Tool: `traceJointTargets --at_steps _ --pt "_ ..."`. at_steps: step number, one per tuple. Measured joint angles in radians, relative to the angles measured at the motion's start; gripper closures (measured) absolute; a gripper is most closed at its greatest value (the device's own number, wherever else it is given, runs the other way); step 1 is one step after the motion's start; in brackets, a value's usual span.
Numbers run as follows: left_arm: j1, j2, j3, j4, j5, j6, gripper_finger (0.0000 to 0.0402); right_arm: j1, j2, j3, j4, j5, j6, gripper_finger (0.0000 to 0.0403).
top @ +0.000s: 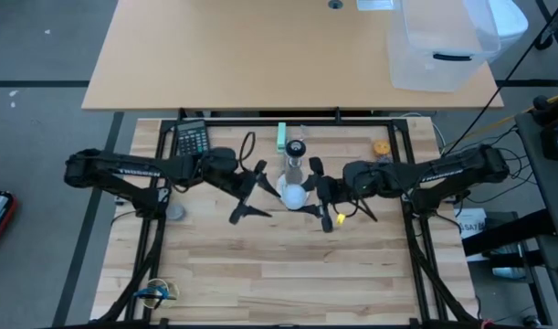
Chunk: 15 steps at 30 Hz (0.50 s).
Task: Screw lightbulb
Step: Remove the white lightbulb from the desk lamp
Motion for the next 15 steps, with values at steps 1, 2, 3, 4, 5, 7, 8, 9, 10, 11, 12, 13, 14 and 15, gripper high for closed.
traceJointTargets --at_steps 1,2,3,4,5,7,8,9,10,11,12,13,14,15 --pt "-0.011 0.000 -0.019 0.030 -0.029 -0.016 0.0117 0.005 0.007 0.000 0.000 0.001 0.005 0.0238" --pt "-0.021 0.000 -0.048 0.079 -0.048 -0.033 0.0117 0.009 0.013 0.000 0.001 0.001 0.011 0.0238" --pt "-0.029 0.000 -0.080 0.131 -0.056 -0.055 0.0117 0.012 0.019 0.000 0.000 0.000 0.015 0.0238" --pt "-0.035 0.000 -0.114 0.188 -0.060 -0.079 0.0117 0.015 0.026 0.000 0.001 0.001 0.018 0.0238" --pt "-0.039 0.000 -0.150 0.251 -0.065 -0.104 0.0117 0.016 0.033 0.000 0.001 0.000 0.020 0.0238" --pt "-0.043 0.000 -0.211 0.374 -0.083 -0.153 0.0117 0.016 0.049 0.000 0.007 0.000 0.030 0.0238" --pt "-0.040 0.000 -0.235 0.420 -0.092 -0.172 0.0117 0.016 0.057 0.000 0.006 0.000 0.040 0.0238" --pt "-0.035 0.000 -0.259 0.462 -0.099 -0.190 0.0117 0.015 0.067 0.000 0.011 0.000 0.050 0.0238" --pt "-0.033 0.000 -0.284 0.495 -0.110 -0.209 0.0117 0.015 0.076 0.000 0.013 0.001 0.056 0.0238" --pt "-0.034 0.000 -0.311 0.523 -0.122 -0.228 0.0117 0.015 0.087 0.000 0.013 0.001 0.066 0.0238" --pt "-0.039 0.003 -0.343 0.566 -0.134 -0.248 0.0117 0.015 0.098 0.000 0.017 0.001 0.076 0.0238" --pt "-0.050 0.009 -0.374 0.620 -0.157 -0.259 0.0117 0.015 0.109 0.000 0.018 0.001 0.084 0.0238" --pt "-0.060 0.013 -0.408 0.674 -0.181 -0.272 0.0117 0.015 0.121 0.000 0.020 0.001 0.092 0.0238" --pt "-0.070 0.015 -0.447 0.730 -0.203 -0.283 0.0117 0.015 0.135 0.000 0.029 0.001 0.097 0.0238"
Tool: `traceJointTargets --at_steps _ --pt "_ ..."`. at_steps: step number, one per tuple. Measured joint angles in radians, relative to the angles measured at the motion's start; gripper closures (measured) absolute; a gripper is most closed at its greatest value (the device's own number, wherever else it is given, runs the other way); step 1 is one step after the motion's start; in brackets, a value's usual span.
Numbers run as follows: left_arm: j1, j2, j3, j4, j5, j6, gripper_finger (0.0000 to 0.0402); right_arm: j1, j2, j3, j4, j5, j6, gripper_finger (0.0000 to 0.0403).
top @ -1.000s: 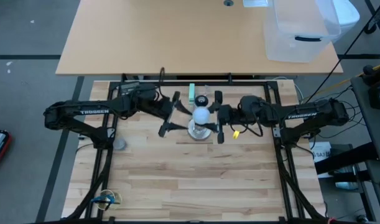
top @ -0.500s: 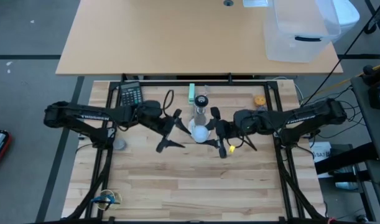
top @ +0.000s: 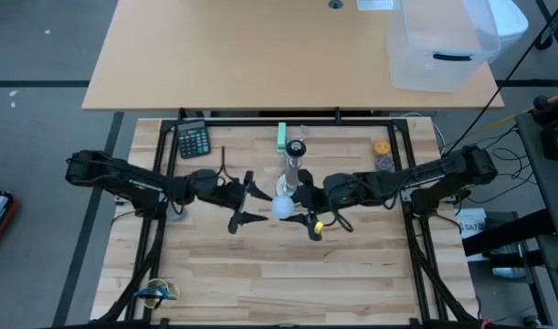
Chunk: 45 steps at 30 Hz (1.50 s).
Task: Screw lightbulb
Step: Remove the white lightbulb from the desk lamp
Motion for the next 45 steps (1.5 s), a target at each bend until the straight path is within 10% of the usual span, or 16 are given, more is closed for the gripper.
traceJointTargets --at_steps 7,45 --pt "-0.045 0.001 -0.232 0.397 -0.111 -0.071 0.0117 0.000 0.094 0.000 0.069 -0.001 0.037 0.0238" --pt "-0.131 0.184 -0.418 0.481 -0.361 -0.309 0.0117 -0.042 0.531 0.001 0.447 0.090 0.405 0.0238"
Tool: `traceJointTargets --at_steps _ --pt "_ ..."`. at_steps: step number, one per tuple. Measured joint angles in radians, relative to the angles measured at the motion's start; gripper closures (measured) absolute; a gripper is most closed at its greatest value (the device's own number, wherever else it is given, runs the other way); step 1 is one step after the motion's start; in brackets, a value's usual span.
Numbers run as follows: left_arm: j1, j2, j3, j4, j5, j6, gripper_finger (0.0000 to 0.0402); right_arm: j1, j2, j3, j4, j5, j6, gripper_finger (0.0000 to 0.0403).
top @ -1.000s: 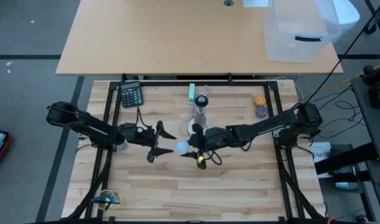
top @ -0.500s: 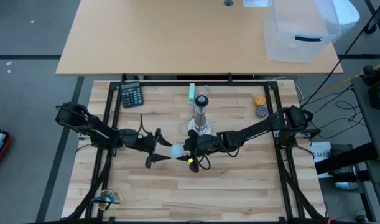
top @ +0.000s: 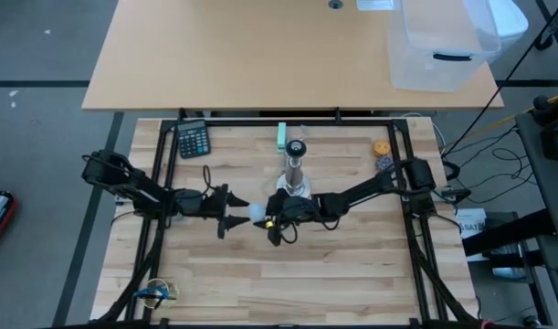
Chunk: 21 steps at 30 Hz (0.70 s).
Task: Screw lightbulb
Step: Remove the white lightbulb from the desk lamp
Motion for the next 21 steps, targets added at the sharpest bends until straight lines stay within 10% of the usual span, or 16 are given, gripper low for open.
traceJointTargets --at_steps 21 --pt "0.112 0.000 0.000 -0.140 0.000 -0.242 0.0117 -0.020 0.013 0.000 -0.134 0.164 0.466 0.0238"
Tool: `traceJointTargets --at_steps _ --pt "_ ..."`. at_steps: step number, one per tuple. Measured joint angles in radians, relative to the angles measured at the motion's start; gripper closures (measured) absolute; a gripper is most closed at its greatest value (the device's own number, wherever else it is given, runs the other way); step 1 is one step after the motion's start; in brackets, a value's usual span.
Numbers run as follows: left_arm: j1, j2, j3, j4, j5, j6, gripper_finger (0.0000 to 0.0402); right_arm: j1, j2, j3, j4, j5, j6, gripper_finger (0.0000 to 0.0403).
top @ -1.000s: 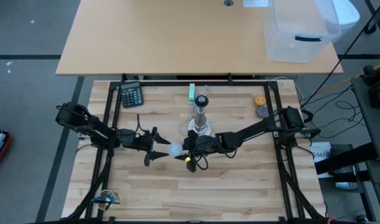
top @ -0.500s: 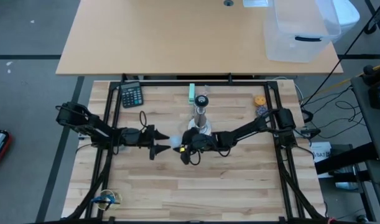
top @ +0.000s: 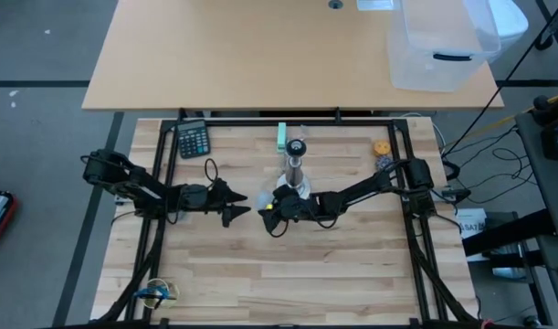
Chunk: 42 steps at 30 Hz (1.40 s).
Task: Screw lightbulb
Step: Remove the white lightbulb from the desk lamp
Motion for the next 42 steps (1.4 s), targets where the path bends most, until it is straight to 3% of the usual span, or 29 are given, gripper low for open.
traceJointTargets --at_steps 4,13,23,34,42 --pt "0.011 0.000 0.000 -0.039 0.005 -0.021 0.0117 0.002 0.000 0.000 -0.011 -0.010 0.125 0.0238" --pt "0.010 0.000 0.000 -0.047 0.041 -0.024 0.0117 0.000 0.000 0.000 -0.078 -0.147 0.330 0.0238" --pt "-0.013 0.000 0.000 -0.047 0.085 -0.019 0.0117 -0.015 -0.001 0.000 -0.084 -0.215 0.325 0.0236" --pt "-0.013 0.000 0.000 -0.047 0.085 -0.017 0.0117 -0.020 -0.001 0.000 -0.175 -0.188 0.389 0.0170" --pt "-0.013 0.000 0.000 -0.047 0.085 -0.016 0.0117 -0.024 -0.001 0.000 -0.184 -0.182 0.374 0.0168"
